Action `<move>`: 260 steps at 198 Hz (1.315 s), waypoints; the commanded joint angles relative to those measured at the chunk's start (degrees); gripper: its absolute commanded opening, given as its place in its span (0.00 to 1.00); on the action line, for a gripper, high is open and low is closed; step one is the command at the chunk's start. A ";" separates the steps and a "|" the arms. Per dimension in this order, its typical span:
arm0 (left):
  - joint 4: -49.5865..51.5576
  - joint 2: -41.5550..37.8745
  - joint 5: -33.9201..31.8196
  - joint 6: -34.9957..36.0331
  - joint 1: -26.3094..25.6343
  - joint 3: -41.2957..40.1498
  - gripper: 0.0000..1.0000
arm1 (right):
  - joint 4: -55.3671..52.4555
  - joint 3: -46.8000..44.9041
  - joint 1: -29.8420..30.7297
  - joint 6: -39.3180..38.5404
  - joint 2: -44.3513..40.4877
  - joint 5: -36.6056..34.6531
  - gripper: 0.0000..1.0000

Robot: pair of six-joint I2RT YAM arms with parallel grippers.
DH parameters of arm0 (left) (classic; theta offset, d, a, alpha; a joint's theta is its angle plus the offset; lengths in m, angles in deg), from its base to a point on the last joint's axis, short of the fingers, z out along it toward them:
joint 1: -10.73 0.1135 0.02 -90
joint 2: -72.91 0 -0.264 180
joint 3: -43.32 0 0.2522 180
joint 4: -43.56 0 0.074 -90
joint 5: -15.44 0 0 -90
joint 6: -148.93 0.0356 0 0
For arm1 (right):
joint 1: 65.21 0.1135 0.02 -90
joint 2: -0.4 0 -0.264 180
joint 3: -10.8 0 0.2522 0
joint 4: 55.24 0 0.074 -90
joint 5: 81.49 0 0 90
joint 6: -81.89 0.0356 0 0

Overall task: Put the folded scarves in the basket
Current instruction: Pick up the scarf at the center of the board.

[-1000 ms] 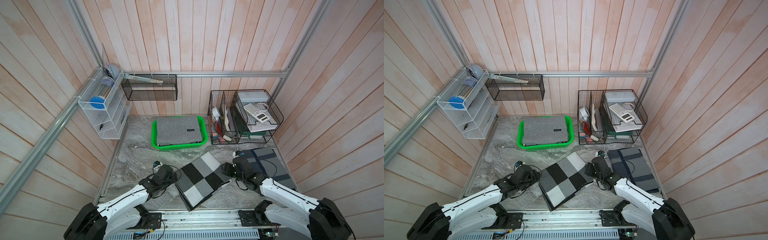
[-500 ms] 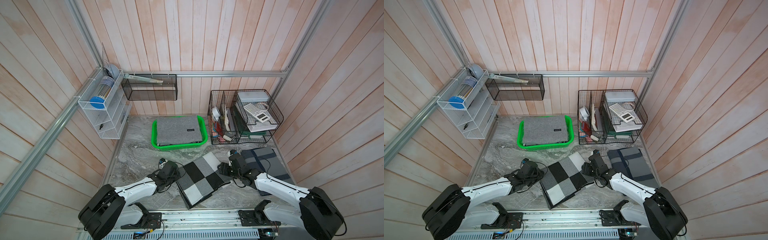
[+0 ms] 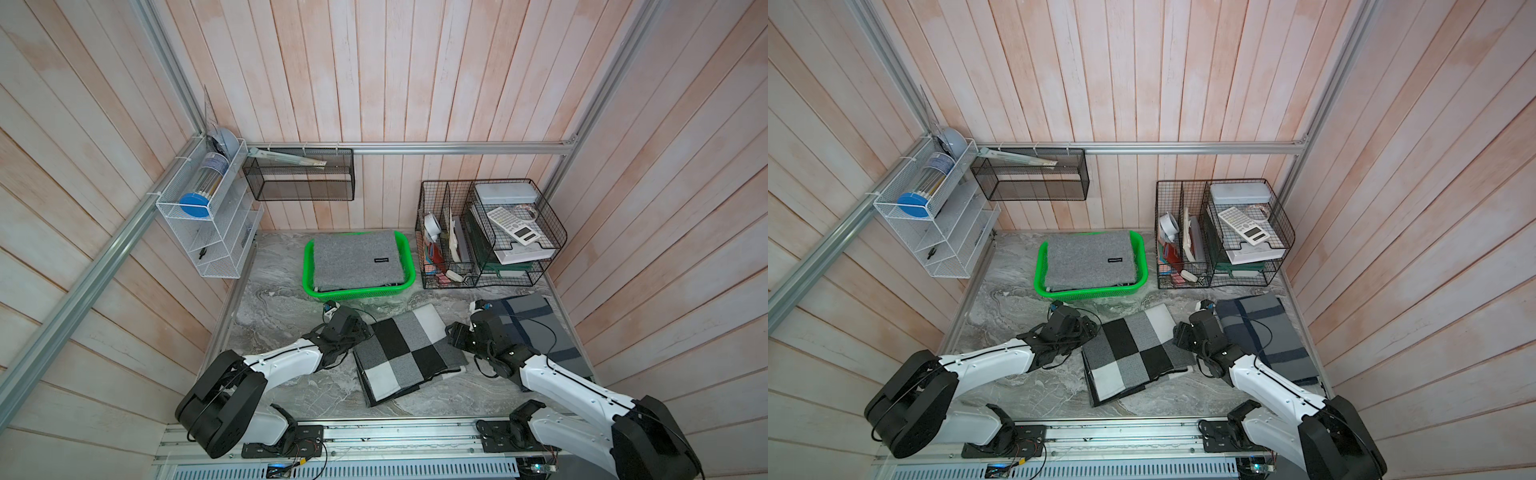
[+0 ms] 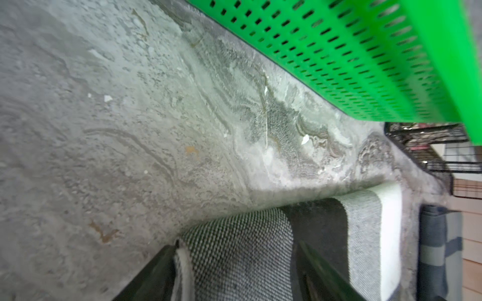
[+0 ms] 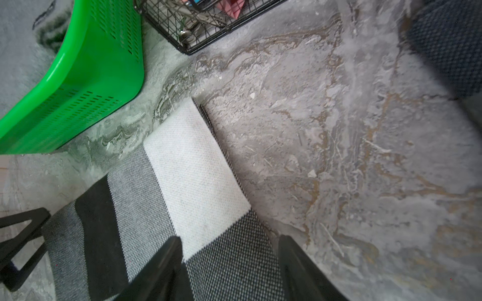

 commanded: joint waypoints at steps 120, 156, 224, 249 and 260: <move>0.69 -4.88 1.52 -2.41 -2.05 -6.06 0.81 | 5.78 15.97 -7.57 -10.95 27.88 19.01 0.65; -0.20 -2.52 1.72 -2.39 -2.66 -5.32 0.80 | 7.20 16.33 -7.41 -10.20 30.47 20.83 0.64; -1.52 2.47 2.81 -2.34 -2.71 -3.71 0.75 | 8.02 17.08 -5.82 -9.47 33.99 21.51 0.63; -1.80 3.07 2.82 -1.99 -2.72 -3.22 0.68 | 8.26 17.51 -5.20 -9.30 34.78 21.60 0.60; -1.81 2.98 2.67 -1.86 -2.68 -3.12 0.62 | 8.40 17.47 -5.04 -9.19 34.81 21.69 0.56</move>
